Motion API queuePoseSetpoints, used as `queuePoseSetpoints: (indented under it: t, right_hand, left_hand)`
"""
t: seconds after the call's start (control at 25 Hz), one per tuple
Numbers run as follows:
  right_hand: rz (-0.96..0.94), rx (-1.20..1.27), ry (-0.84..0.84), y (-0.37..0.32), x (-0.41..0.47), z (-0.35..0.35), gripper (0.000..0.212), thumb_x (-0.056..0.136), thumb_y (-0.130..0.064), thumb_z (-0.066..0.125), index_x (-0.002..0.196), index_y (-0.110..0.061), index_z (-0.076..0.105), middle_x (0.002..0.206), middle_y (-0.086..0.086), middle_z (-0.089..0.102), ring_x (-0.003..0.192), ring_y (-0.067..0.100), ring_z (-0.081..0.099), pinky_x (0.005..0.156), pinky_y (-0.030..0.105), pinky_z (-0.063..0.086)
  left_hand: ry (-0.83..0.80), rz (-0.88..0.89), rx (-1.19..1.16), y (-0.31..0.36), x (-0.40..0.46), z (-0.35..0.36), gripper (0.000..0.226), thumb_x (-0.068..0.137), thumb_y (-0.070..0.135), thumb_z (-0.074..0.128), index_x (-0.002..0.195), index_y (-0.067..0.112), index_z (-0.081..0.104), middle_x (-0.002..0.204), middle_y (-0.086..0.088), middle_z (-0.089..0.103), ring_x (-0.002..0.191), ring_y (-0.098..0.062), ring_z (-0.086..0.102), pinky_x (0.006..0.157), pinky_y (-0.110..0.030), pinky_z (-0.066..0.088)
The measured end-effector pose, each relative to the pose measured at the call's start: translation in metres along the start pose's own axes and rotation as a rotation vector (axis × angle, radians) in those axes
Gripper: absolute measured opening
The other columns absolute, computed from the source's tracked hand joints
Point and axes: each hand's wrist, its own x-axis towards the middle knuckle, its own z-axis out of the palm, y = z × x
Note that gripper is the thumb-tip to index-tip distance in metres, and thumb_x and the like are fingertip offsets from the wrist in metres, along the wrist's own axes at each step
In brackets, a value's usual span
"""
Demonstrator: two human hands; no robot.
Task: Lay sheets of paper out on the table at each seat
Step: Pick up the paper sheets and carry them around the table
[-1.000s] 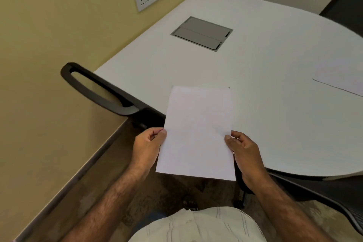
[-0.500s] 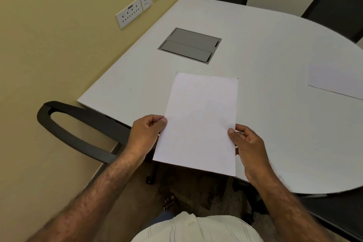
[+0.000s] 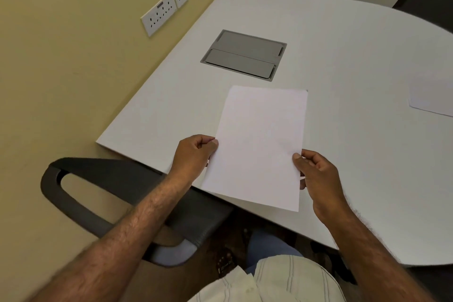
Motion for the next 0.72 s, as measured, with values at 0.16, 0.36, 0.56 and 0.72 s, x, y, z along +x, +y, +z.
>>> queuePoseSetpoints:
  t: [0.16,0.36,0.56,0.72]
  right_hand:
    - [0.051,-0.015,-0.037,-0.007,0.057,0.03,0.011,0.102,-0.025,0.072,0.111,-0.021,0.078,0.086,-0.006,0.079,0.071,0.014,0.061,0.054,0.028,0.044]
    - [0.099,-0.088,-0.085,-0.014,0.146,0.077,0.018,0.103,-0.028,0.07,0.115,-0.015,0.077,0.096,-0.001,0.078,0.072,0.012,0.067,0.062,0.023,0.047]
    - [0.112,-0.133,-0.122,-0.008,0.241,0.131,0.011,0.104,-0.03,0.069,0.106,-0.021,0.074,0.09,-0.007,0.076,0.07,0.007,0.066,0.05,0.008,0.047]
    - [0.136,-0.171,-0.159,0.005,0.292,0.17,0.017,0.102,-0.029,0.071,0.085,-0.027,0.075,0.08,-0.008,0.075,0.06,0.003,0.064,0.055,0.009,0.05]
  left_hand:
    - [0.052,0.019,0.106,0.0,0.064,0.004,0.011,0.096,0.03,0.068,0.094,0.026,0.079,0.086,0.013,0.077,0.077,0.002,0.069,0.07,-0.018,0.048]
    - [0.104,-0.021,0.168,-0.003,0.158,0.007,0.009,0.094,0.025,0.069,0.091,0.027,0.077,0.091,0.009,0.077,0.085,-0.008,0.069,0.076,-0.023,0.052]
    - [0.161,-0.063,0.272,-0.024,0.261,0.012,0.018,0.092,0.025,0.069,0.079,0.037,0.072,0.085,0.016,0.073,0.08,-0.002,0.067,0.077,-0.025,0.054]
    - [0.201,-0.102,0.308,-0.05,0.316,0.016,0.009,0.093,0.024,0.069,0.089,0.025,0.077,0.088,0.012,0.074,0.086,-0.011,0.068,0.089,-0.034,0.059]
